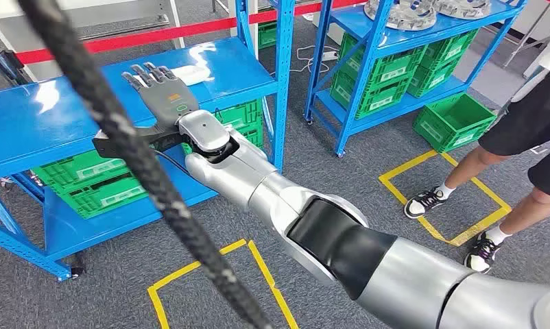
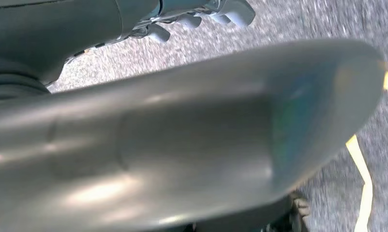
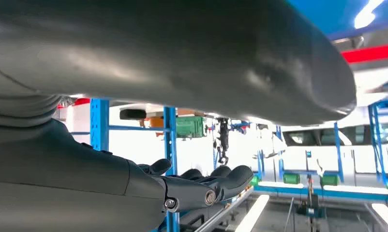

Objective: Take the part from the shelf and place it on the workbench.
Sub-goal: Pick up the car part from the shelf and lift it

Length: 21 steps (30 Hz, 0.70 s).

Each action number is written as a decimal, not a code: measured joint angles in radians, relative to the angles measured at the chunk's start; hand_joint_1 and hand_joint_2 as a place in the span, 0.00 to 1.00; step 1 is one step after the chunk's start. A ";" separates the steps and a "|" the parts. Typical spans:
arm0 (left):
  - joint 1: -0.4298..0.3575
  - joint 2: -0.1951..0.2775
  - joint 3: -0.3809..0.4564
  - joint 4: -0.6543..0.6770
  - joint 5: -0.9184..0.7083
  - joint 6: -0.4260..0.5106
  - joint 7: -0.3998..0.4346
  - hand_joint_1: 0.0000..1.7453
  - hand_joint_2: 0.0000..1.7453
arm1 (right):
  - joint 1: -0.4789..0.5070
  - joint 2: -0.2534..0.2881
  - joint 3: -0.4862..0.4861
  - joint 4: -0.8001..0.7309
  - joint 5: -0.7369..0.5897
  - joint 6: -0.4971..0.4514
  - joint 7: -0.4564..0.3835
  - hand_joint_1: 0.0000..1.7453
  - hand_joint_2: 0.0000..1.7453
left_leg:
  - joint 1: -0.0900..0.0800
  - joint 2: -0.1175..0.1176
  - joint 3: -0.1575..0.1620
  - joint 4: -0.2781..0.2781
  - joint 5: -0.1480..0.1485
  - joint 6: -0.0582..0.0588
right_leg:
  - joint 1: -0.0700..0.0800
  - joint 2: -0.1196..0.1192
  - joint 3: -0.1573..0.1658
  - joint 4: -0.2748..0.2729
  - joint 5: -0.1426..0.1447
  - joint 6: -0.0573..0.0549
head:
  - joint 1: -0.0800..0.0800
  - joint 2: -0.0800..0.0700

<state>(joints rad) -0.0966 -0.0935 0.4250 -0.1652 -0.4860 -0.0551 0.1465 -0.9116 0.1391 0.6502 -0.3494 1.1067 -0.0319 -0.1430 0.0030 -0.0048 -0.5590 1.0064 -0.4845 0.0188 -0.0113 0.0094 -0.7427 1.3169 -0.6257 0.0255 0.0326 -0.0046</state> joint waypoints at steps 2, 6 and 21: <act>0.002 0.000 0.000 0.000 -0.001 0.000 0.000 0.00 0.00 | 0.003 -0.003 0.000 0.001 -0.001 -0.001 0.005 0.00 0.00 | -0.002 -0.001 0.019 0.000 -0.014 -0.001 | 0.002 0.000 -0.004 -0.041 0.016 -0.004 | 0.000 0.000; 0.001 -0.002 0.000 0.002 -0.004 0.000 0.002 0.00 0.00 | 0.008 -0.017 0.006 0.004 -0.005 -0.006 0.024 0.00 0.00 | -0.009 -0.003 0.084 0.002 -0.077 -0.009 | 0.018 -0.005 0.018 -0.262 0.228 -0.027 | -0.005 0.000; -0.001 0.002 0.000 0.002 -0.010 -0.001 0.007 0.00 0.00 | 0.016 -0.027 0.019 0.008 -0.014 0.002 0.045 0.00 0.00 | 0.005 0.010 -0.151 0.056 0.047 -0.058 | -0.005 0.014 0.258 -0.298 0.063 -0.036 | -0.020 0.000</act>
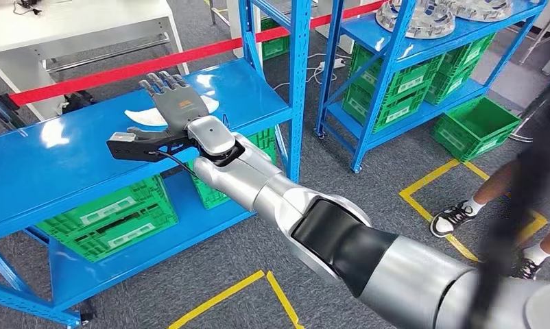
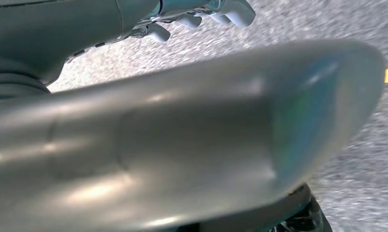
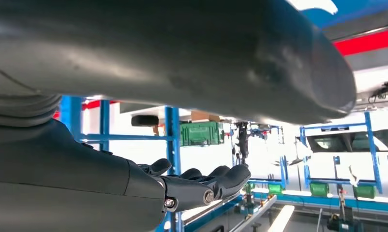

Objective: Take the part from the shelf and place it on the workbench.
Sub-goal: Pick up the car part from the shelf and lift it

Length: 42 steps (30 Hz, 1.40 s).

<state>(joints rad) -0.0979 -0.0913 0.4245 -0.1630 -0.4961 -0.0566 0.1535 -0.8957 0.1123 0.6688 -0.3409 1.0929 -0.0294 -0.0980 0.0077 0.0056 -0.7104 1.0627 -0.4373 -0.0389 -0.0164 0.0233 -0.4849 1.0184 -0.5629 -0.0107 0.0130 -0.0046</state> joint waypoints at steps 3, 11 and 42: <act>0.000 0.000 0.000 0.002 -0.001 0.000 0.001 0.00 0.00 | 0.000 -0.001 0.002 0.001 -0.001 0.000 0.001 0.00 0.00 | -0.003 0.003 0.011 -0.045 0.074 0.022 | 0.002 0.003 0.023 -0.008 -0.011 0.024 | -0.004 0.000; -0.001 0.000 0.000 0.002 -0.013 -0.001 0.001 0.00 0.00 | 0.022 -0.024 0.005 0.010 -0.017 0.010 0.020 0.00 0.00 | -0.007 -0.019 0.143 -0.072 -0.021 0.055 | 0.013 -0.009 -0.219 0.253 -0.113 0.022 | 0.009 0.000; -0.005 -0.007 0.008 0.002 -0.008 0.015 -0.013 0.00 0.00 | 0.098 -0.130 0.008 0.025 -0.089 0.017 0.010 0.00 1.00 | -0.002 -0.012 0.033 -0.039 0.048 0.050 | 0.010 -0.015 -0.197 0.282 -0.083 0.028 | 0.011 0.000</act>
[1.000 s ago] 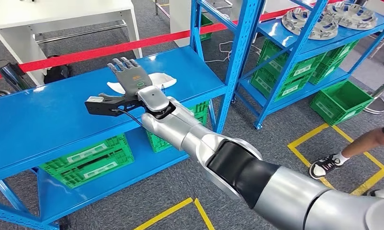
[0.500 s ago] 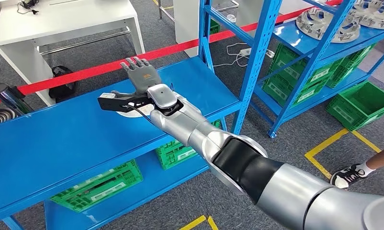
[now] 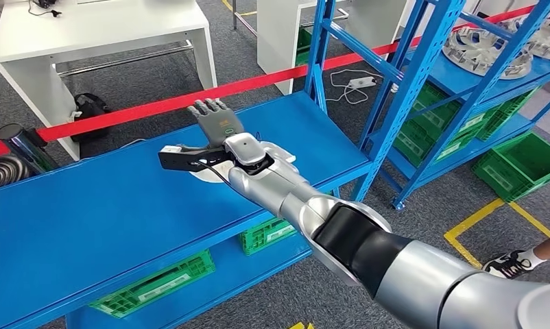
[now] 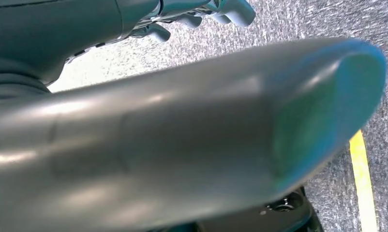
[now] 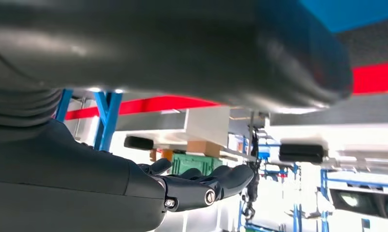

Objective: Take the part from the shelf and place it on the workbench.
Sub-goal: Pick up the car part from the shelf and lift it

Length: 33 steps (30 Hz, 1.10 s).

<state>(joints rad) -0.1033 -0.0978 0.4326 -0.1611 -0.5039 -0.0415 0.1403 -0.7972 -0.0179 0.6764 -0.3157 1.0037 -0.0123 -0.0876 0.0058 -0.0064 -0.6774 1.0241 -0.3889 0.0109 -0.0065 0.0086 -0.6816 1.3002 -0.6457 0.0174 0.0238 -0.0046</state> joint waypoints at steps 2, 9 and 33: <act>0.000 -0.001 0.000 0.000 0.000 0.000 -0.001 0.00 0.00 | 0.007 -0.007 0.000 0.000 -0.011 0.002 -0.009 0.00 1.00 | 0.001 -0.001 0.012 0.003 -0.009 -0.005 | -0.002 -0.005 0.037 -0.127 0.092 -0.001 | 0.000 0.000; 0.002 0.003 0.002 0.000 -0.005 0.002 -0.001 0.00 0.00 | 0.070 -0.017 0.000 -0.032 -0.097 -0.006 -0.063 0.00 1.00 | -0.008 0.000 0.027 0.001 -0.024 -0.006 | 0.002 -0.002 0.092 -0.263 0.157 -0.017 | -0.001 0.000; -0.005 0.001 0.003 -0.001 -0.033 -0.001 0.002 0.00 0.00 | 0.265 -0.017 0.006 -0.167 -0.206 0.029 -0.061 0.00 1.00 | -0.005 0.000 0.032 -0.009 -0.016 -0.034 | 0.002 -0.002 0.092 -0.264 0.155 -0.029 | 0.000 0.000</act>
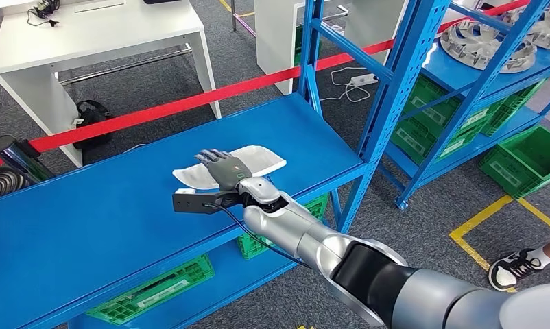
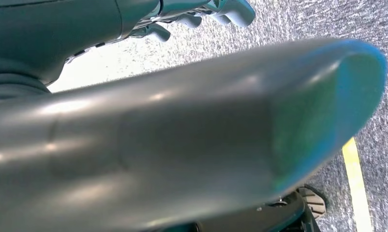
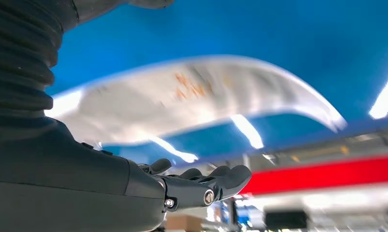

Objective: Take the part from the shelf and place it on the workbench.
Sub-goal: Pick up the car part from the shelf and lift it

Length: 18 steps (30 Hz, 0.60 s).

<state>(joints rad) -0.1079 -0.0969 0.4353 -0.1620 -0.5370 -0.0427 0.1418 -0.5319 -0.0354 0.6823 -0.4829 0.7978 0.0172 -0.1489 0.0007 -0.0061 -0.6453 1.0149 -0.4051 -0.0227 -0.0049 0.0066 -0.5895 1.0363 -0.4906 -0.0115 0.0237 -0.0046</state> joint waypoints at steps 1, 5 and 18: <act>0.000 0.000 0.000 0.000 -0.002 0.000 0.001 0.00 0.00 | 0.011 -0.004 0.005 -0.001 0.002 0.004 0.012 0.00 1.00 | 0.000 0.000 0.000 0.000 0.000 0.000 | 0.000 0.000 0.000 0.000 0.000 0.000 | 0.000 0.000; 0.002 0.000 0.001 0.000 -0.002 0.000 0.002 0.00 0.00 | 0.044 -0.033 0.029 -0.006 0.030 0.007 0.058 0.00 1.00 | -0.001 0.000 0.000 0.001 -0.001 0.002 | 0.000 0.000 0.001 -0.001 0.000 0.000 | 0.000 0.000; 0.013 -0.003 0.031 0.000 0.026 0.005 -0.018 0.00 0.00 | 0.034 -0.137 0.122 -0.018 0.099 0.030 0.131 0.00 1.00 | 0.000 0.001 0.011 0.001 -0.005 0.003 | 0.000 0.000 0.015 -0.008 -0.002 0.005 | 0.000 0.000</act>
<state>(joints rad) -0.0950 -0.0996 0.4667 -0.1617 -0.5108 -0.0378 0.1239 -0.4983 -0.1728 0.8045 -0.5005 0.8972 0.0473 -0.0180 0.0010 -0.0053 -0.6340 1.0156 -0.4102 -0.0196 -0.0046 0.0067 -0.5743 1.0283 -0.4927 -0.0070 0.0239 -0.0046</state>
